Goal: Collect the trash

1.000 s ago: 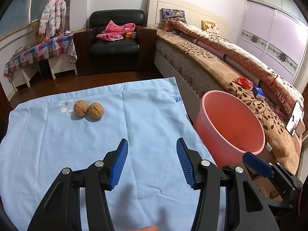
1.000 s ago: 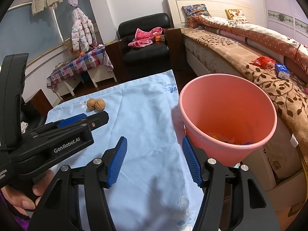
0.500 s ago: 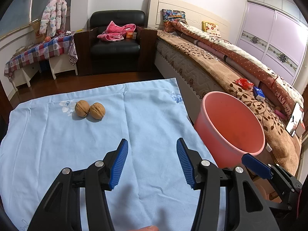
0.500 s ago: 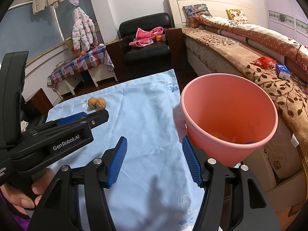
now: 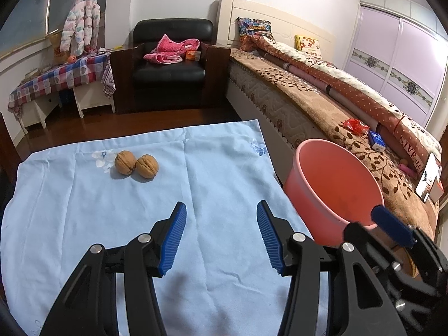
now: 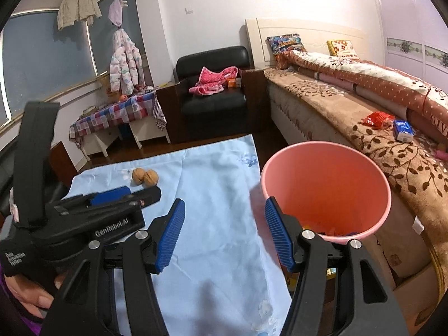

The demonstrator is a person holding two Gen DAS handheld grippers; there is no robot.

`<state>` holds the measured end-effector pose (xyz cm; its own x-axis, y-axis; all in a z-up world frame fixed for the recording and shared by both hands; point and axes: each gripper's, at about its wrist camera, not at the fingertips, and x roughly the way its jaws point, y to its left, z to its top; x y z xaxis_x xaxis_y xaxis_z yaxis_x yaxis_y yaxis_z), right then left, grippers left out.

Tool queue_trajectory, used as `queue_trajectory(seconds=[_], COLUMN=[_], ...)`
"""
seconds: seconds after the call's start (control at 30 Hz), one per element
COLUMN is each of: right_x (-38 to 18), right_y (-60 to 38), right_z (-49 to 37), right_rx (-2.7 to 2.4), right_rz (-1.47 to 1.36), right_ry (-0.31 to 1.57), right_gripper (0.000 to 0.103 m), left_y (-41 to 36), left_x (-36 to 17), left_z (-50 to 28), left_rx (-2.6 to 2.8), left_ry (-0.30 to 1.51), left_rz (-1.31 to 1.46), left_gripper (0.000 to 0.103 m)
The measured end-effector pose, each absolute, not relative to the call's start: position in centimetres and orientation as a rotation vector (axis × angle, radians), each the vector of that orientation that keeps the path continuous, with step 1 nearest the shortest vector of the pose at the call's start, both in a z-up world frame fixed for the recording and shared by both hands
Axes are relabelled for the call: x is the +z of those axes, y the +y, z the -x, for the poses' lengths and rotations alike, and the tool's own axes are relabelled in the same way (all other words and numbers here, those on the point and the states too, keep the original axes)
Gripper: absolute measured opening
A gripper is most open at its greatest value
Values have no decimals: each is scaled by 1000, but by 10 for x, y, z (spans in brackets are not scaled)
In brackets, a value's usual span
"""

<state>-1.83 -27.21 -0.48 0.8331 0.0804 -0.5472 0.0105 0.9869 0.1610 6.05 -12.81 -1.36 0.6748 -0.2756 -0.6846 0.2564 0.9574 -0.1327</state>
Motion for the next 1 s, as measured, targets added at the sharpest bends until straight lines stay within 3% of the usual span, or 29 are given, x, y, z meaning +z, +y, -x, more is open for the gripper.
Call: queue_trajectory(seconds=[1.0], right_x=[-3], right_y=[-273], right_z=[9], right_rx=[93], right_rz=[-185], right_ry=[593], right_gripper=[60], left_y=[-126], left_x=[6], left_z=[-61], left_rx=[-235], left_ry=[728], left_rz=[-9], left_gripper=[52])
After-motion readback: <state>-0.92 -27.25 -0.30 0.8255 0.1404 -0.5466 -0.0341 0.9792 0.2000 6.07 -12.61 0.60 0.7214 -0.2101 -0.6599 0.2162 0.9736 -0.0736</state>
